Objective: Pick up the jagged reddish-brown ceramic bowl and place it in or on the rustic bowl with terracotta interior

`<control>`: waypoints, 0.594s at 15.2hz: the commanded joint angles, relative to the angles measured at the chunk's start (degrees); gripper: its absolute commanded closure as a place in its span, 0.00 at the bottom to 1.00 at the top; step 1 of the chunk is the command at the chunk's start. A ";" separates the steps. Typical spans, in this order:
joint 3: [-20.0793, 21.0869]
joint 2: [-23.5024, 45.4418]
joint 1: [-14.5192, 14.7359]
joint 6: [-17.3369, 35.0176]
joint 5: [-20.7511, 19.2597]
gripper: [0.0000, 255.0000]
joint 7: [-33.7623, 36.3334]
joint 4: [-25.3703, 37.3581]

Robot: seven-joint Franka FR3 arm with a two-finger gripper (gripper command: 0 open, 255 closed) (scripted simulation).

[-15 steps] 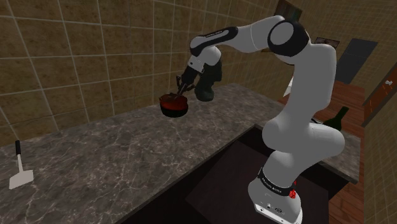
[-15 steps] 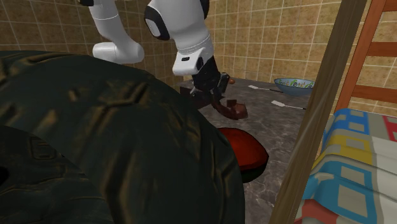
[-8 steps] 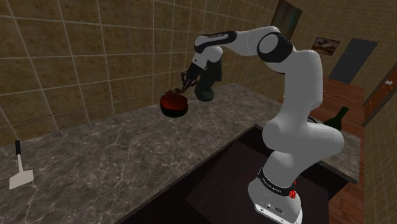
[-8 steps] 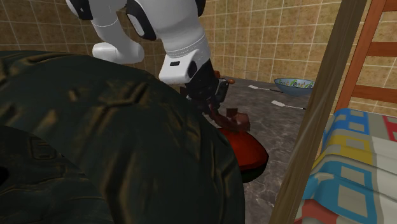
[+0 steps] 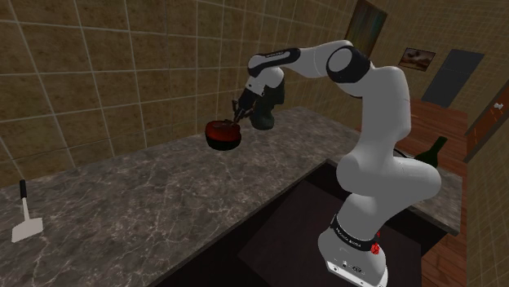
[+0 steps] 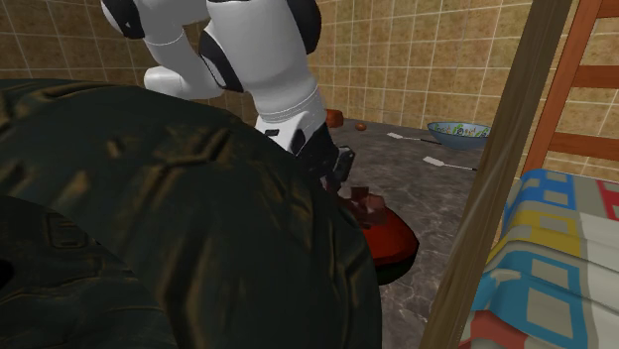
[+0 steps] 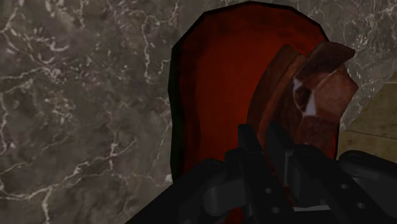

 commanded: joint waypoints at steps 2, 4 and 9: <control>-0.32 1.06 0.21 1.59 -0.28 1.00 -0.43 -0.63; -0.56 1.83 0.36 2.60 -0.49 1.00 -0.71 -0.96; -0.91 2.98 0.60 3.99 -0.78 1.00 -1.10 -1.33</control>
